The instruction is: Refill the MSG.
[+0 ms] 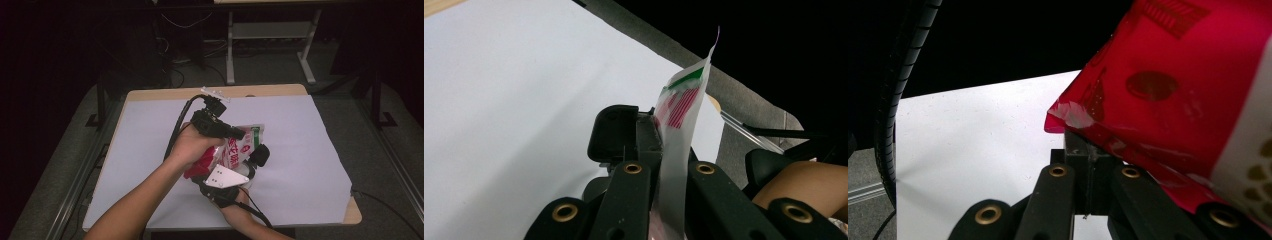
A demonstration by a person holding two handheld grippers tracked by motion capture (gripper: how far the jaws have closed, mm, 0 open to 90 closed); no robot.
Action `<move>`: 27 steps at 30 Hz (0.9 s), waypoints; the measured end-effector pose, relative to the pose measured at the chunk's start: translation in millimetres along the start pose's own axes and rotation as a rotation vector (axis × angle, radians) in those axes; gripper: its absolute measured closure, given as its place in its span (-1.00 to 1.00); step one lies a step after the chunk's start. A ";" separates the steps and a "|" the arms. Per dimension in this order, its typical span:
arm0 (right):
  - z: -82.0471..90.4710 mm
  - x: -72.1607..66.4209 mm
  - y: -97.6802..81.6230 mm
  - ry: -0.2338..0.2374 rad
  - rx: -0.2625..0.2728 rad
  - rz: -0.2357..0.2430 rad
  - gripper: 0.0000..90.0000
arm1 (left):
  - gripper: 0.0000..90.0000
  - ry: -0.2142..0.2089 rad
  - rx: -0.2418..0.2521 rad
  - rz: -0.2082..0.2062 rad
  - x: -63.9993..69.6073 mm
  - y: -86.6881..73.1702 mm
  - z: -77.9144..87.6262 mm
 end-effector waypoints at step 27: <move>-0.3 0.6 0.4 0.001 0.006 -0.003 1.00 | 1.00 0.003 -0.002 0.002 -0.8 -0.2 -2.0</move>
Point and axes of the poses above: each handheld gripper's, and its own axes: z roughly backward along the jaws, y roughly out of its top, x roughly to its right, the point moved 2 cm from there along -z, roughly forward along the jaws, and after that the axes turned 9 degrees about x, right-handed, at the moved point
